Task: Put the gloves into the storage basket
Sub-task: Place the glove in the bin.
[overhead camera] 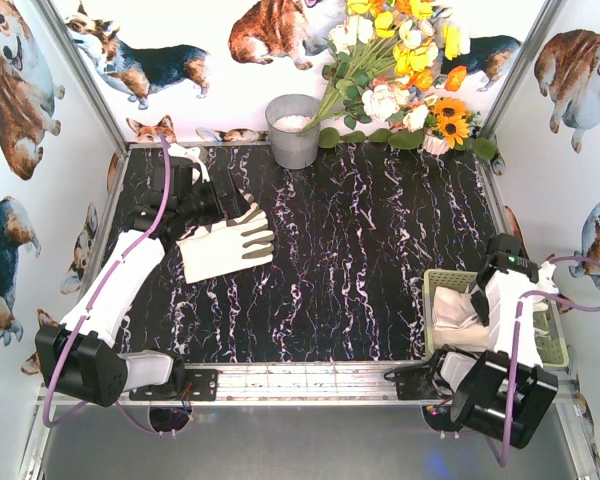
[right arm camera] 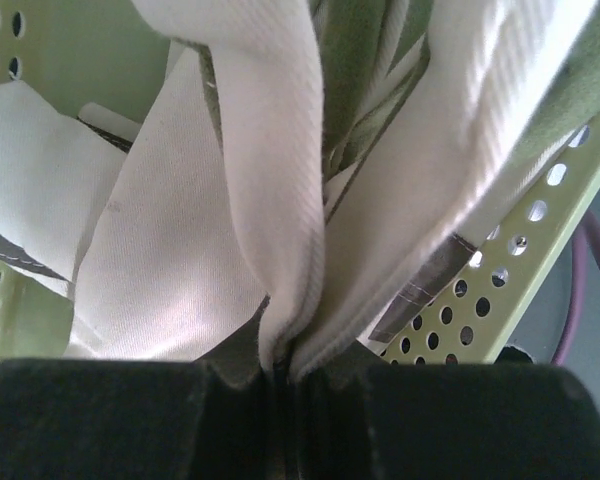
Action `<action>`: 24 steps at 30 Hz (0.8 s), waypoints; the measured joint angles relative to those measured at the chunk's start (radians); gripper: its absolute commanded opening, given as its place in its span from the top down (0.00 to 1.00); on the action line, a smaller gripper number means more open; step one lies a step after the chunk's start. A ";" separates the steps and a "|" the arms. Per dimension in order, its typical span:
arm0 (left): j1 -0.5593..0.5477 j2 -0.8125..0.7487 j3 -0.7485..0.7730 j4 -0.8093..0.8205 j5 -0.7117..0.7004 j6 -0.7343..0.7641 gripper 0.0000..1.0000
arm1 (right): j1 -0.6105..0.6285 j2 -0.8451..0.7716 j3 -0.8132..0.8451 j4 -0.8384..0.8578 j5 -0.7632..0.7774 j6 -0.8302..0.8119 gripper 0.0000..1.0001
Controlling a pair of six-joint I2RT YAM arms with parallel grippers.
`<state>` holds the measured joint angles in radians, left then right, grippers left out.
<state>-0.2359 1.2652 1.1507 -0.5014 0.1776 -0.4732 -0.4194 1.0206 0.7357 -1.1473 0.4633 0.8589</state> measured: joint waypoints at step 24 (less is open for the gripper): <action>0.009 -0.008 0.000 -0.012 -0.003 0.005 0.00 | -0.002 0.254 0.073 -0.035 -0.006 -0.043 0.47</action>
<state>-0.2268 1.2572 1.1507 -0.5133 0.1741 -0.4686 -0.4210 1.2747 0.8085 -1.1824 0.4572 0.8158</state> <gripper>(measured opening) 0.995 0.477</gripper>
